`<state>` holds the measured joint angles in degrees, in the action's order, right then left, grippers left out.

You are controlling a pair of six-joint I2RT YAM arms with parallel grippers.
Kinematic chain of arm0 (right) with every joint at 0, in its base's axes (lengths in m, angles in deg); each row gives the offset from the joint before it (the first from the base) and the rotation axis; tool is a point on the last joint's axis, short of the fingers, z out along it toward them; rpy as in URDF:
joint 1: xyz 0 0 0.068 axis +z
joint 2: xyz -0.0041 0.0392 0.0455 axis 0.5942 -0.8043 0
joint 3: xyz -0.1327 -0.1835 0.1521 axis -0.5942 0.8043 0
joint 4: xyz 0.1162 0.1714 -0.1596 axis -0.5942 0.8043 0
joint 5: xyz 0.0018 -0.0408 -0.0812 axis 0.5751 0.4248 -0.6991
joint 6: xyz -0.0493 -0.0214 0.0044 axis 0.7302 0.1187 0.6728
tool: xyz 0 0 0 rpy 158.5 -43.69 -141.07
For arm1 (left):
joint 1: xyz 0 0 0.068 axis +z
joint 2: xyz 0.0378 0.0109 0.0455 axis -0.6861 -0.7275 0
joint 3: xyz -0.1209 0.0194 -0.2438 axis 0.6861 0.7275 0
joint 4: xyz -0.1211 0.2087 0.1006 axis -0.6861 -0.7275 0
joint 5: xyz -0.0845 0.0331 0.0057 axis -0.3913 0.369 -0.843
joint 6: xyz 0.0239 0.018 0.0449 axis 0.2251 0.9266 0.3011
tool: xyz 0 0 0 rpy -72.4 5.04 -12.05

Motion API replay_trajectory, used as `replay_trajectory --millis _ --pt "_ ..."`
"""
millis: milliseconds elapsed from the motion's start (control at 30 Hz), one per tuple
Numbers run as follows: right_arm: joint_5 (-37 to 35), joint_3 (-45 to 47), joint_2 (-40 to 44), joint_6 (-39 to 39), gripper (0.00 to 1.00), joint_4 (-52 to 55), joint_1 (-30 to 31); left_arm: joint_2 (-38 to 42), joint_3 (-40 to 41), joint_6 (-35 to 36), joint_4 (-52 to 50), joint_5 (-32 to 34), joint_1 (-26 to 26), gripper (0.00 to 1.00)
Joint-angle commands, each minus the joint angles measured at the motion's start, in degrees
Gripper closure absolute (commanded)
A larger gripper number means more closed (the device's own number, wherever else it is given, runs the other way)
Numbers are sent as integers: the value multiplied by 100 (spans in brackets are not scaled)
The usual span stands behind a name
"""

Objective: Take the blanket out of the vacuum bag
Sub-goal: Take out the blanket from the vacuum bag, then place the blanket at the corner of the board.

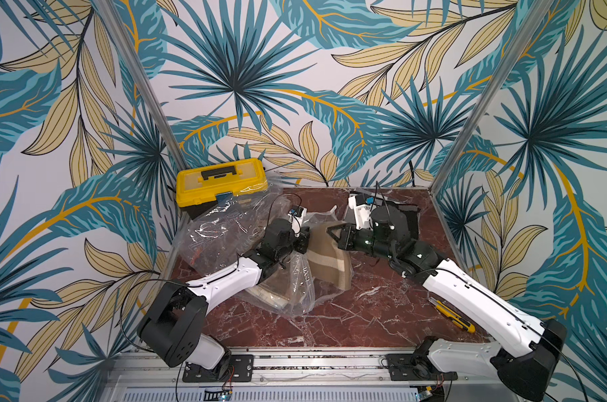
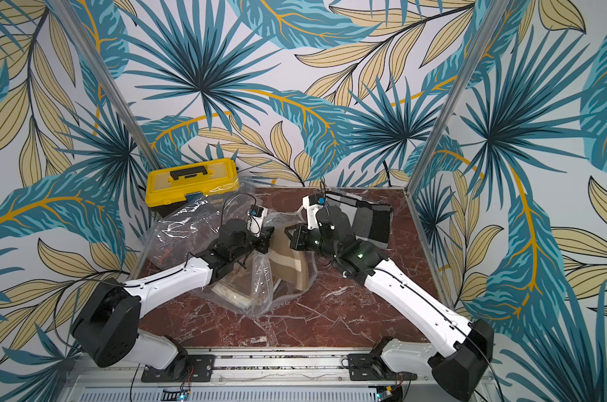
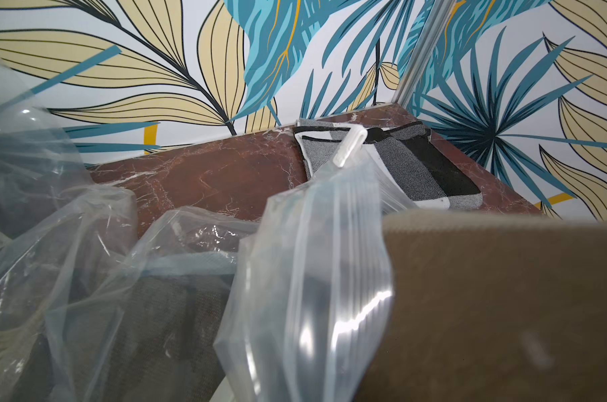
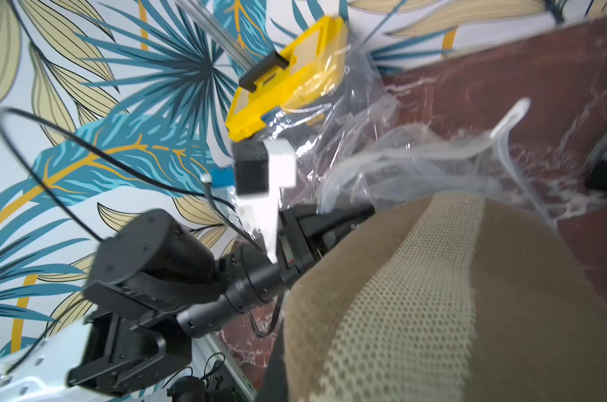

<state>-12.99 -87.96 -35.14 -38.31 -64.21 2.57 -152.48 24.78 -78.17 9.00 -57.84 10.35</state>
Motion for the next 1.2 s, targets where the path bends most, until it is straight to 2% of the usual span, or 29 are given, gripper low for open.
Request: replay_trajectory --millis 0,400,633,700,967,1167 --pt "-521 -315 113 653 100 228 -1 50 150 -68 101 23 39 100" --pt "-2123 -1553 423 1916 100 1203 -159 338 417 -33 -57 99 41 100" --pt "-2852 -2036 198 2394 100 1637 -407 341 533 -101 25 0 45 100" --pt "-2832 -2075 47 2379 100 1711 -649 356 532 -102 24 -14 37 100" --pt "-1953 -2042 -790 2198 100 1640 -1744 444 591 -77 -38 -68 39 100" --pt "-1396 -2476 -1599 2292 100 1539 -2417 512 680 -79 -44 -97 41 100"
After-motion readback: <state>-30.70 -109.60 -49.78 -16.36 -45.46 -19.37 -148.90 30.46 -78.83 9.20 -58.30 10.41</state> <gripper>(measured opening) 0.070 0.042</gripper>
